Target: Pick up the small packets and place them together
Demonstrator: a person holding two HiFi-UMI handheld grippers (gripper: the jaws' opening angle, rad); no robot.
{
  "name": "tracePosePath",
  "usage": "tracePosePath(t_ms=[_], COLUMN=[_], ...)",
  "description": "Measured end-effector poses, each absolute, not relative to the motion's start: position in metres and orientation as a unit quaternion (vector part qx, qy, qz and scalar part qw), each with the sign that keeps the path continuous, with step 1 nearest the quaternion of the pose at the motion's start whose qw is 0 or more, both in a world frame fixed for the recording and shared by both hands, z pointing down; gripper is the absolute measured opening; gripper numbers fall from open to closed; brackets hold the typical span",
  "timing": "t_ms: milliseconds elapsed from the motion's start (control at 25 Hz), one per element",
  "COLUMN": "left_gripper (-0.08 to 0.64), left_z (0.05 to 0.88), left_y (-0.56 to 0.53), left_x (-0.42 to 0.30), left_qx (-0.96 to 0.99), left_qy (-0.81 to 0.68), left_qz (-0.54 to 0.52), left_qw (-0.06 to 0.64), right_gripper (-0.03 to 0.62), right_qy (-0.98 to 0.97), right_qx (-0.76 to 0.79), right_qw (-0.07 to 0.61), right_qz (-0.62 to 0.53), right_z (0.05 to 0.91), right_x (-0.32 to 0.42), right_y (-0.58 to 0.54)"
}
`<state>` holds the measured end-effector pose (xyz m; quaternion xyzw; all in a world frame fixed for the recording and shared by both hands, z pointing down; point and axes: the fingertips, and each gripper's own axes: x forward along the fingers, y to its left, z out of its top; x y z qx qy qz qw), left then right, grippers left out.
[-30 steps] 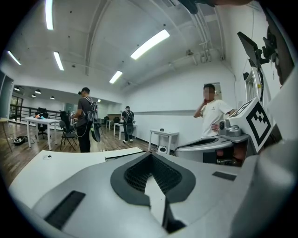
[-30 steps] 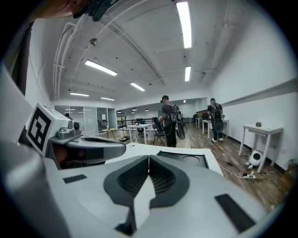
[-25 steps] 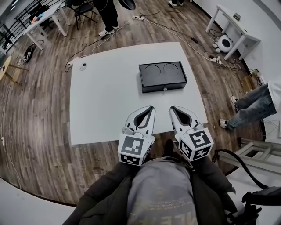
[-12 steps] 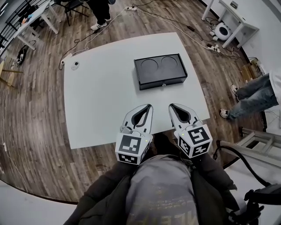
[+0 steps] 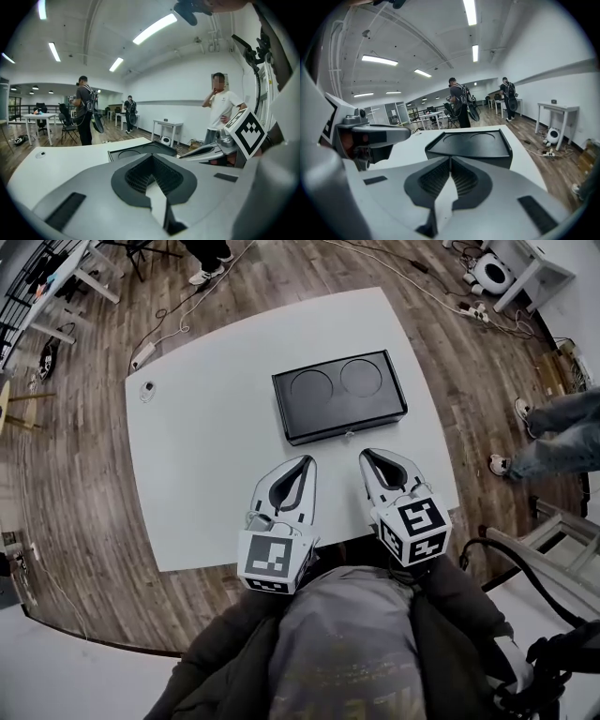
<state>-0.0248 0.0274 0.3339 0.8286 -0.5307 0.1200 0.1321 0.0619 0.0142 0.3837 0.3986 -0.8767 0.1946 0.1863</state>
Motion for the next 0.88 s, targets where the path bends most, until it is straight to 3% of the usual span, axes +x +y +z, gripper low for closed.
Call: tracePosePath(t_ms=[160, 400, 880], left_gripper=[0.002, 0.002, 0.002], left_z=[0.341, 0.342, 0.356], left_y=[0.008, -0.010, -0.007], left_x=[-0.026, -0.028, -0.037], left_qx=[0.814, 0.798, 0.813], left_qy=[-0.548, -0.566, -0.540], left_qz=[0.134, 0.153, 0.155], left_qw=[0.140, 0.137, 0.153], right_gripper=[0.005, 0.066, 0.080], right_qy=[-0.880, -0.880, -0.855], right_qx=[0.379, 0.354, 0.367], right_qw=[0.195, 0.220, 0.257], right_qz=[0.210, 0.228, 0.262], right_z=[0.399, 0.418, 0.453], right_x=[0.062, 0.058, 0.043], right_y=[-0.002, -0.017, -0.016])
